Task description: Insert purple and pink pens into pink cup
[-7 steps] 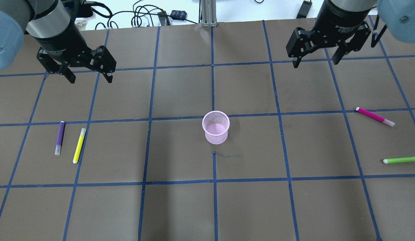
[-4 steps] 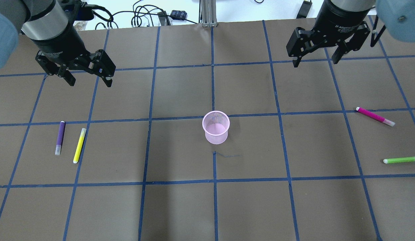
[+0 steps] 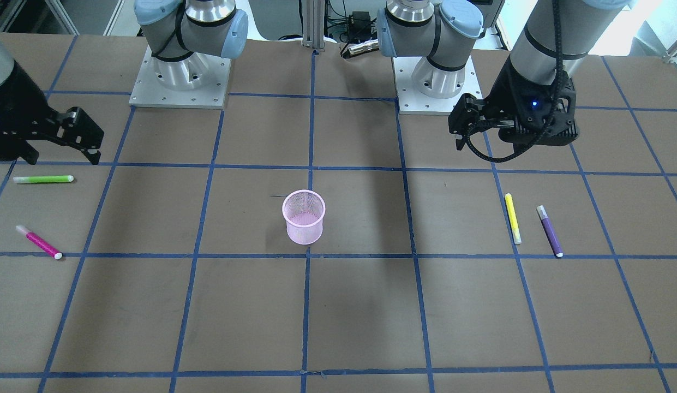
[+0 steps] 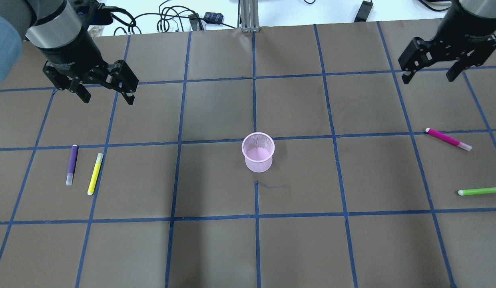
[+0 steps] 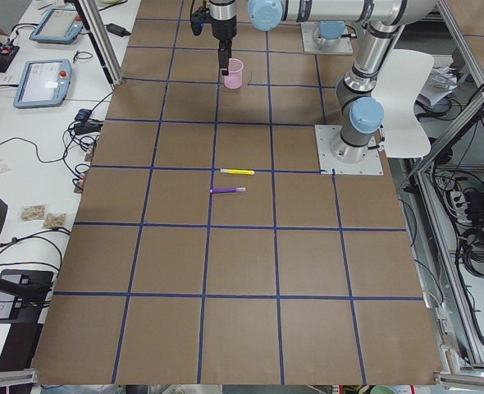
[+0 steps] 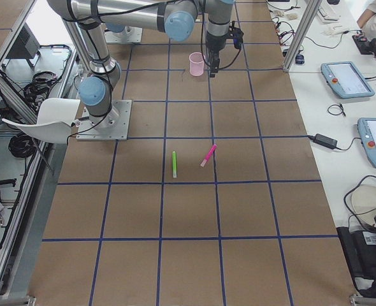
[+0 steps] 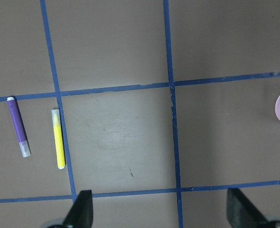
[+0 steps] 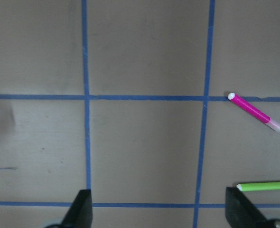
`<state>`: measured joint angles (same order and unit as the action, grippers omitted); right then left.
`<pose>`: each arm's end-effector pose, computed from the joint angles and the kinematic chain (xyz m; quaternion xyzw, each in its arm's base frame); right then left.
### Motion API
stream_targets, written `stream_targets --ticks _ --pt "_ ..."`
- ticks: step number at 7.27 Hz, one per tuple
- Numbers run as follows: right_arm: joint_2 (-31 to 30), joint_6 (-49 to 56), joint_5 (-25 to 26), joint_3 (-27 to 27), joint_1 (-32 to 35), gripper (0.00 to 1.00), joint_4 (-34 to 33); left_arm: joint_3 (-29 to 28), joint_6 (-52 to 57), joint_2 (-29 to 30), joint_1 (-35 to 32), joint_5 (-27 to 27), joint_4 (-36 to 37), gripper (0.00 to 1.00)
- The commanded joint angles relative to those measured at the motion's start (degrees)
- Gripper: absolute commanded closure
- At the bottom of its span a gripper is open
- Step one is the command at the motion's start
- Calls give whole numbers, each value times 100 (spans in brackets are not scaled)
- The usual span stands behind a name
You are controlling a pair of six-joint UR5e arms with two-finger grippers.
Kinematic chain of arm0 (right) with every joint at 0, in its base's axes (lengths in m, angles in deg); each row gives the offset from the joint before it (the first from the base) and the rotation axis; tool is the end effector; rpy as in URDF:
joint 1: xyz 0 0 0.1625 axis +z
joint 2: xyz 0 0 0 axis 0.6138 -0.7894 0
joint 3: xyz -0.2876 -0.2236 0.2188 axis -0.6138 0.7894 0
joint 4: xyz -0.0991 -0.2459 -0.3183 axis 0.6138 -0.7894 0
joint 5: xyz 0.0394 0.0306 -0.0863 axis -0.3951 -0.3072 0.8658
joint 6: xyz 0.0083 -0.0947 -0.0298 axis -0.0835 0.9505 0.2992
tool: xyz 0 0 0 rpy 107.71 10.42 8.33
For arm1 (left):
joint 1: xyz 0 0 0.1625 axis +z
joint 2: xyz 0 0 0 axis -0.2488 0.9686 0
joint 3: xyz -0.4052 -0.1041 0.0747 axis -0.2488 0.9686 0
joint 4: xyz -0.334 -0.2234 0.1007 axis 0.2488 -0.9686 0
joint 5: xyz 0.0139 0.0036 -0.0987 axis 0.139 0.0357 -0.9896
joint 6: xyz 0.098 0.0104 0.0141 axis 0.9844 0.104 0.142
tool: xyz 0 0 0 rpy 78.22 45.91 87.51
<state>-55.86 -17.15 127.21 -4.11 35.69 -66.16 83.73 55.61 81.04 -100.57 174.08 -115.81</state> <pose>-0.0176 -0.5277 0.4665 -0.0193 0.9996 0.0189 0.0014 -0.0957 -0.5040 0.4864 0.0358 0.9989 0.0223 0.0185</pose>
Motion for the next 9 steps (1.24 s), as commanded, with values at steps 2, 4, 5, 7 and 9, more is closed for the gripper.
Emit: stream_targets --ticks 2,4,5,7,9 --pt "342 2759 21 -1150 -1176 0 -2204 2 -52 6 47 70 4 0" --pt "931 3782 -84 -1584 -1868 0 -3106 -25 -52 67 213 70 239 0" --pt "1203 4571 -102 -1603 -2133 0 -3135 -7 18 111 536 88 433 0" --pt "1346 4675 -93 -1376 -1744 0 -3467 37 36 313 1703 18 549 0" --pt "1748 4736 -85 -1471 -1362 0 -3619 133 193 611 2514 18 958 0"
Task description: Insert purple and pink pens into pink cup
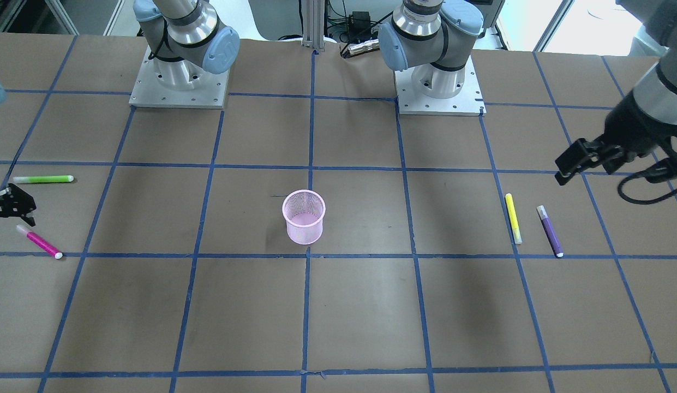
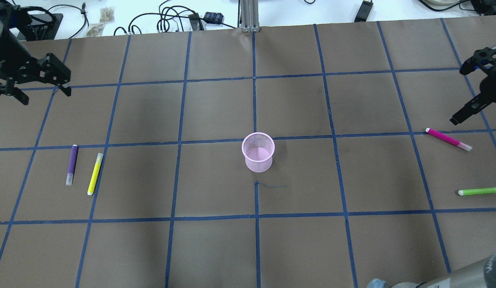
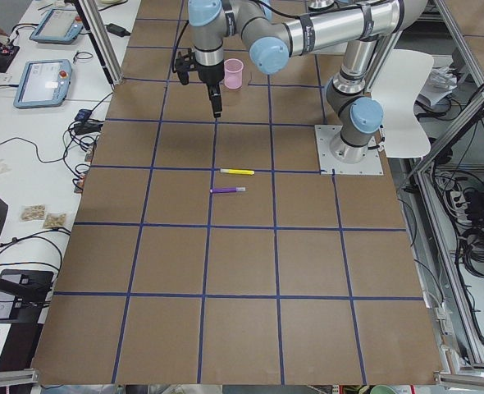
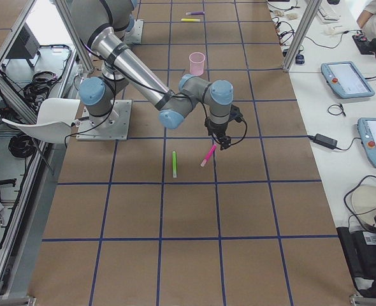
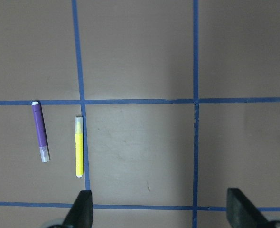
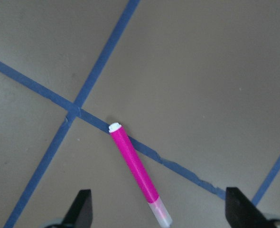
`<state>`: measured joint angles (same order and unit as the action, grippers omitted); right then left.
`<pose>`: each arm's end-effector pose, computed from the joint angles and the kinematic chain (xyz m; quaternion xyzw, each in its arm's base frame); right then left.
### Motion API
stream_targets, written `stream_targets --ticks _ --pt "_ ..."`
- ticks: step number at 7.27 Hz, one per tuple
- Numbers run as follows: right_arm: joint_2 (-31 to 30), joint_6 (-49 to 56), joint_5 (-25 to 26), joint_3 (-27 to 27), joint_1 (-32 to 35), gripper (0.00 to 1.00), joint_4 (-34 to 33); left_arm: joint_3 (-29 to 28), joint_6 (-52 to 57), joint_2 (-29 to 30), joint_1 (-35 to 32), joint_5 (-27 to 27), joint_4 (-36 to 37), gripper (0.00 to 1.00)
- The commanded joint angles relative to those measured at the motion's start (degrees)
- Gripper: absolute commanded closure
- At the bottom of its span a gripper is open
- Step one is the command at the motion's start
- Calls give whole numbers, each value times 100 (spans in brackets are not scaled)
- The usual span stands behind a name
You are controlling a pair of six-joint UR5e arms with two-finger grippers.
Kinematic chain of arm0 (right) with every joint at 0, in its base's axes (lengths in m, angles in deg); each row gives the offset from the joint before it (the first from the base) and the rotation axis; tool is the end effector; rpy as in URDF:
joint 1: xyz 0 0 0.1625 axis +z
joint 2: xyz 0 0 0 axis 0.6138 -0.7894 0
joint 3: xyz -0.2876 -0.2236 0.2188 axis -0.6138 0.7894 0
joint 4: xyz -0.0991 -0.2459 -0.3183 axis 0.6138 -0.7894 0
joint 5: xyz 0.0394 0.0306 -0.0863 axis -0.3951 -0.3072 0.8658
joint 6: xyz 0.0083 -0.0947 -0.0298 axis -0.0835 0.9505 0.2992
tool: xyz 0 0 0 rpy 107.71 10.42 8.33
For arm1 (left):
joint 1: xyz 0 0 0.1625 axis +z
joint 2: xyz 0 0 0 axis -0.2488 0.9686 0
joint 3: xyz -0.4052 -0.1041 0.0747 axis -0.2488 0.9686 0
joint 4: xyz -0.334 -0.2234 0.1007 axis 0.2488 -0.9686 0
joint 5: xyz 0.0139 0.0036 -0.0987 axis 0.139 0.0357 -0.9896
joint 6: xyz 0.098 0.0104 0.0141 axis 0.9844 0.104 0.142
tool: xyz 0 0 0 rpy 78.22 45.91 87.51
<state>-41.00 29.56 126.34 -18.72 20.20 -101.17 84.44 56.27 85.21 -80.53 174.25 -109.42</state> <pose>-0.1876 -0.5542 0.2655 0.2875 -0.9573 0.0222 0.0203 0.0962 -0.5358 0.4539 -0.1331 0.9908 0.0130 0.0193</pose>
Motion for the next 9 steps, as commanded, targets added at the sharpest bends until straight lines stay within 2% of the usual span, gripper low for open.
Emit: stream_targets --ticks 1,3,4,5,7,8,9 --pt "604 466 -6 -54 187 0 -440 281 755 431 626 18 836 0" --pt "801 549 12 -89 187 0 -593 1096 1025 958 653 -8 2353 0" --pt "766 549 63 -150 187 3 -601 1326 1304 1170 688 -17 2744 0" --pt "774 558 90 -160 187 15 -584 1311 1585 1346 723 -61 2765 0" --pt "766 558 256 -160 187 32 -478 1311 1755 1680 907 -287 2774 0" --pt "800 566 283 -160 187 33 -470 1311 1764 1882 978 -351 2870 0" --pt "809 567 292 -160 187 33 -470 1346 1764 2058 979 -342 2958 11"
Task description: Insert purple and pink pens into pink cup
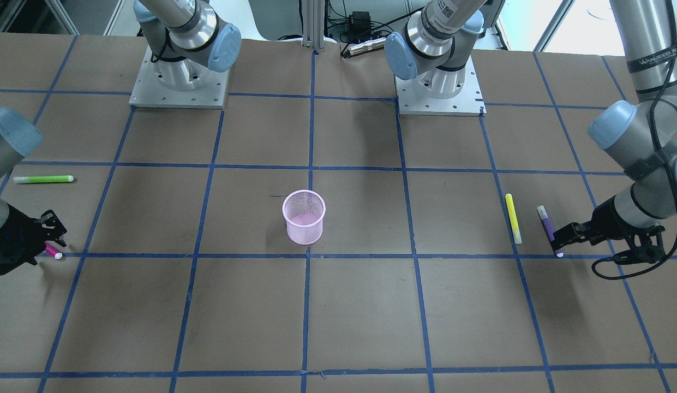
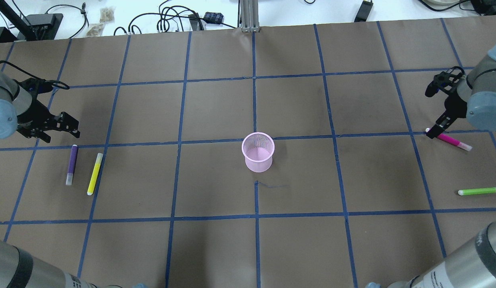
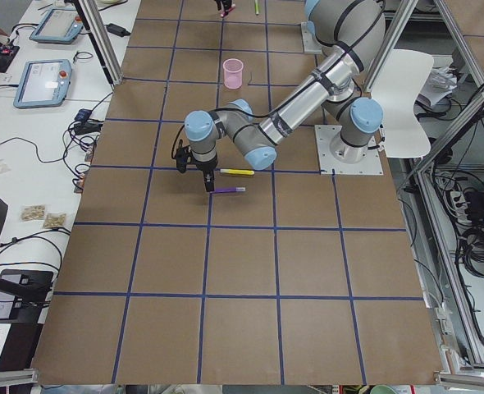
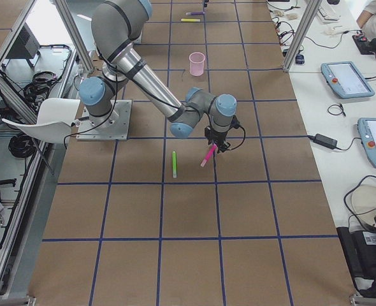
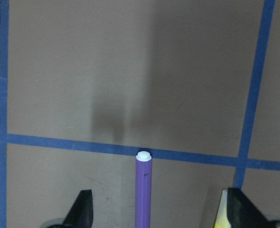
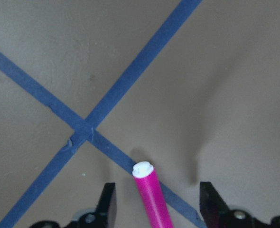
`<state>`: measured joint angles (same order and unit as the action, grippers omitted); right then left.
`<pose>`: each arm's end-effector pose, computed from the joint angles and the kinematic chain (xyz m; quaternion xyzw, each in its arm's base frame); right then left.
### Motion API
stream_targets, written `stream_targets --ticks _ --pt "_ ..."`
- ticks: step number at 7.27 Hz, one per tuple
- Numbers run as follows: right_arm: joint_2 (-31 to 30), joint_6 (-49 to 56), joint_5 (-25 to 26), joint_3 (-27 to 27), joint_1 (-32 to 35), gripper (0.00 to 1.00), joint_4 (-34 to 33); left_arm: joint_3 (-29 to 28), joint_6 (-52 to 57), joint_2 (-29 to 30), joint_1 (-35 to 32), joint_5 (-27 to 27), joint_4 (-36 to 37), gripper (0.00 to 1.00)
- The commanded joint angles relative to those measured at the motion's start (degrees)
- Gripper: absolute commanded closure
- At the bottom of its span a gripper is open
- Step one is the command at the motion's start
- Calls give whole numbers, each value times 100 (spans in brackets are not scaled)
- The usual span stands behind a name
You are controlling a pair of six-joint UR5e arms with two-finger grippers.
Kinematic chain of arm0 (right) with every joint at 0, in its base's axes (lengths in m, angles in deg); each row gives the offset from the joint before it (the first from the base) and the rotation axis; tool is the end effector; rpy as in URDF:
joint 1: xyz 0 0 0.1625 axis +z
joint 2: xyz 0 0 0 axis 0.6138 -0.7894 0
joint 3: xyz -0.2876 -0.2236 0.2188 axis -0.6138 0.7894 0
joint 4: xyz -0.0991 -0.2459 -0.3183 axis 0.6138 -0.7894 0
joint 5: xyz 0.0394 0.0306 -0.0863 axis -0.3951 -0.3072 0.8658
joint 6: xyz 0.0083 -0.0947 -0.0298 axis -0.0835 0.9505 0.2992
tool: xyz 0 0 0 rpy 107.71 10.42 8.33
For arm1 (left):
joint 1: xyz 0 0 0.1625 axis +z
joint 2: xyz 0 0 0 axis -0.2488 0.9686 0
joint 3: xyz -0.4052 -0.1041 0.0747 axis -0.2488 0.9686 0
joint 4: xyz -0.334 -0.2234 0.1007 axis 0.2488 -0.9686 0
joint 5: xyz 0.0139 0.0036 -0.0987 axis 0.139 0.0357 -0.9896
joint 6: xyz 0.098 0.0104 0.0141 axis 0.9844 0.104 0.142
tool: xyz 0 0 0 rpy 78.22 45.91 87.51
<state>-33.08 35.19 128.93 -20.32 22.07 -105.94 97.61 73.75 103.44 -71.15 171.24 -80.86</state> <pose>-0.1770 -0.5642 0.1830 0.3497 -0.9366 -0.0223 0.0034 0.2063 -0.5592 0.2162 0.0631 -0.9975 -0.0257 0.0193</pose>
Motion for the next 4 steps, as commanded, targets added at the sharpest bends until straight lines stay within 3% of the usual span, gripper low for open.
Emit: stream_targets --ticks 1,2,4 --pt "18 3 24 -9 0 33 8 29 32 349 40 -59 139 17" --pt "18 3 7 -9 0 34 8 3 59 385 49 -24 130 25" --pt "26 -14 24 -9 0 66 -27 11 50 438 40 -6 130 51"
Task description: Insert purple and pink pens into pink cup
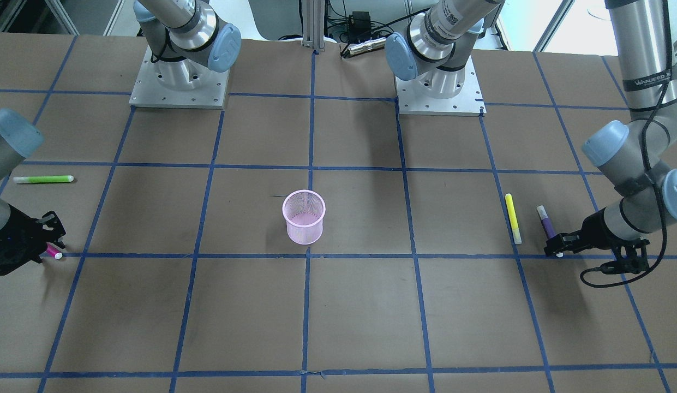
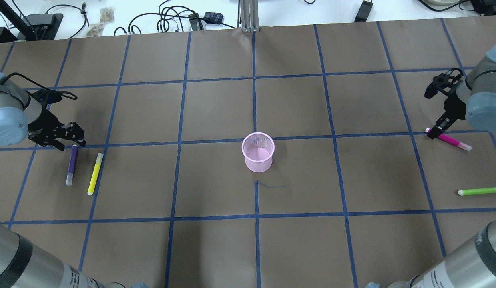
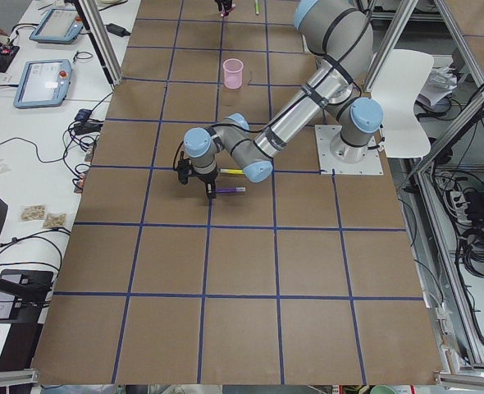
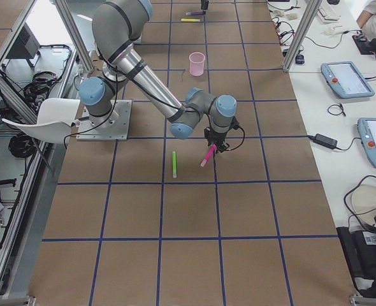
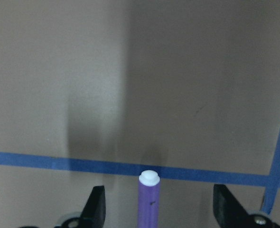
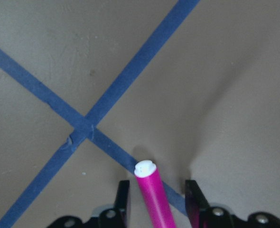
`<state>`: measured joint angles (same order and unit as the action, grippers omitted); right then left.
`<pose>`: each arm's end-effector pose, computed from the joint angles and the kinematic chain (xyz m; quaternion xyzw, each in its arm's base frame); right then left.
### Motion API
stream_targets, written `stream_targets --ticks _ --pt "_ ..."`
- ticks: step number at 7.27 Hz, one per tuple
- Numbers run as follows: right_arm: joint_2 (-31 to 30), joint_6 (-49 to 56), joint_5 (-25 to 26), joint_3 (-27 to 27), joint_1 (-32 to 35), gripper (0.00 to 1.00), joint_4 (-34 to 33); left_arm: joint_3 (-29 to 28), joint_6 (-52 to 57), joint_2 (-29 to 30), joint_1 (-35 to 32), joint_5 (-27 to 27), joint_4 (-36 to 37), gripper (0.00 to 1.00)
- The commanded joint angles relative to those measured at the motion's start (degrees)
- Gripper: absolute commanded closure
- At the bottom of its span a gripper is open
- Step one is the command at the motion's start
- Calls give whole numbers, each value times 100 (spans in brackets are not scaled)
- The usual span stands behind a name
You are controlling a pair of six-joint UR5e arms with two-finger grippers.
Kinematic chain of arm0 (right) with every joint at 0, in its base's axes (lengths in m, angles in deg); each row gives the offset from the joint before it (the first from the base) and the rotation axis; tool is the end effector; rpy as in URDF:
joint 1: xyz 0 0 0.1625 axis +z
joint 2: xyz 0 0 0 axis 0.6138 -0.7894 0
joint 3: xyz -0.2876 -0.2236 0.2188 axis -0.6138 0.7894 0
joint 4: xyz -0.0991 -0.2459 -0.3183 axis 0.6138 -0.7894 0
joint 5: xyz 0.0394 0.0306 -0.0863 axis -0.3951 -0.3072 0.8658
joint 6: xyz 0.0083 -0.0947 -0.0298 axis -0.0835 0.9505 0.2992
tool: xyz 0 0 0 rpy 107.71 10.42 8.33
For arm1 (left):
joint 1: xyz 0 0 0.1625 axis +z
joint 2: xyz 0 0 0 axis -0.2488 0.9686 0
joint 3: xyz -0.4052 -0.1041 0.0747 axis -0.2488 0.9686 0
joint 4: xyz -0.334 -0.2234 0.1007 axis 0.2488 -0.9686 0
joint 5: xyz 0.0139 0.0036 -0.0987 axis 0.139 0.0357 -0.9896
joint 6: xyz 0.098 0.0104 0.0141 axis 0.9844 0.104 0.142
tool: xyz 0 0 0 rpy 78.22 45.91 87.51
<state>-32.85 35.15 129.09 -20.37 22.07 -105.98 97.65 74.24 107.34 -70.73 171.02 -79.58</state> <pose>-0.1771 -0.5639 0.1804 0.3494 -0.9367 -0.0247 0.0027 0.2126 -0.5616 0.1783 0.0626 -0.9965 -0.0447 0.0328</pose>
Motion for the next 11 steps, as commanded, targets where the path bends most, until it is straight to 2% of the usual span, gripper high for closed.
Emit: stream_targets --ticks 1,3,4,5,6,7,8,9,10,11 --pt "3 -19 -1 -4 0 68 -24 -2 1 74 -1 25 2 59" --pt "-6 -36 8 5 0 93 11 -2 -7 92 -1 25 -7 60" --pt "-41 -54 17 40 0 100 12 -10 -16 84 -1 34 -16 81" --pt "-84 -62 52 75 17 100 3 -10 -16 83 7 52 -33 100" --pt "-372 -123 26 84 131 100 142 -19 -16 75 -1 78 -59 100" --pt "-941 -585 -18 93 515 100 526 -28 -16 5 7 78 -51 100" --pt "-1373 -1312 -157 102 1189 100 591 -141 -25 -126 -19 165 -77 100" --pt "-1473 -1781 -411 111 1752 100 557 -368 -34 -284 -54 323 -216 100" --pt "-1500 -2673 -910 119 2158 100 487 -632 -43 -477 -80 333 -418 100" --pt "-1491 -3456 -1445 206 2580 100 103 -930 -43 -688 -106 333 -620 100"
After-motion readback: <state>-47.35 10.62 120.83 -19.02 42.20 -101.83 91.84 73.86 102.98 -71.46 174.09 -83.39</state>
